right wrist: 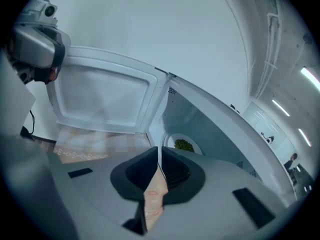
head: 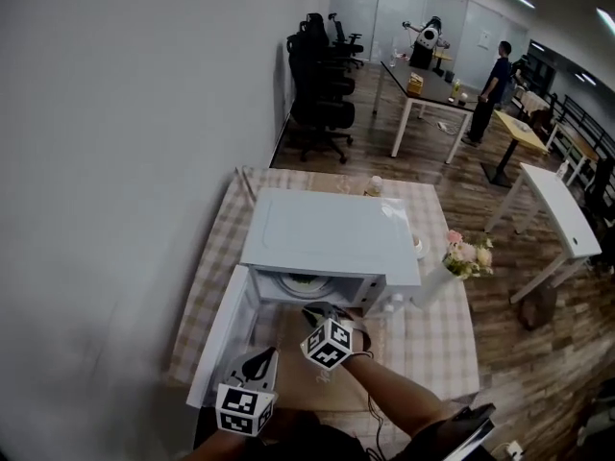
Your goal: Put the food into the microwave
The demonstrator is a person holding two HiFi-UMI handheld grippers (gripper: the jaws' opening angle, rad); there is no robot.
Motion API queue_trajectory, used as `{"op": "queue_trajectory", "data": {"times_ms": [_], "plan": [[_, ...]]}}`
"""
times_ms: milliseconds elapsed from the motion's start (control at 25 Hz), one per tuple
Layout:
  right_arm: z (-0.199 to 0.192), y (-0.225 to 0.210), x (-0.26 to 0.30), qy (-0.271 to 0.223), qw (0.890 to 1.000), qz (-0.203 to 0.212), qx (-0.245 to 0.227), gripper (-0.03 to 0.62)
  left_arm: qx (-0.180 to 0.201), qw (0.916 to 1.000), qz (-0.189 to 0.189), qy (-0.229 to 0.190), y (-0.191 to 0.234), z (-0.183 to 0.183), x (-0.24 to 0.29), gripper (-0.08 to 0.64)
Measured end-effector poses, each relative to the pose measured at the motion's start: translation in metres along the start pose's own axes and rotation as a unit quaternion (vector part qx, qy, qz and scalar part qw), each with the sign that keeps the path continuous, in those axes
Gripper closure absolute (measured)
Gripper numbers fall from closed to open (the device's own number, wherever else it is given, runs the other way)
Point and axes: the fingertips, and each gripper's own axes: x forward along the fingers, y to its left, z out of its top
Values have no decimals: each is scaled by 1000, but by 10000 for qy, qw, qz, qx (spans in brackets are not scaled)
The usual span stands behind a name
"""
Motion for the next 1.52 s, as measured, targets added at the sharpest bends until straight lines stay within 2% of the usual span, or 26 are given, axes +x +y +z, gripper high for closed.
{"op": "queue_trajectory", "data": {"times_ms": [240,560,880,1080,1240,1520], "plan": [[6,10,-50,-149,9974,-289,636,565,117,9992,-288,-241,-10,13,-24,551],[27,29,-124,-631,9836,-727,1528,566,289,9963,-586,-562,-22,27,-60,551],[54,48,-191,-1336,9569,-1067,2349,578,225,9938,-796,-739,-26,31,-88,551],[65,57,-225,-1790,9350,-1234,2803,580,154,9925,-832,-880,-26,36,-104,551],[70,66,-245,-1926,9278,-1362,2891,583,192,9918,-799,-976,-24,44,-115,551],[77,77,-273,-2313,9067,-1572,3158,583,127,9903,-850,-1088,-23,48,-123,551]]}}
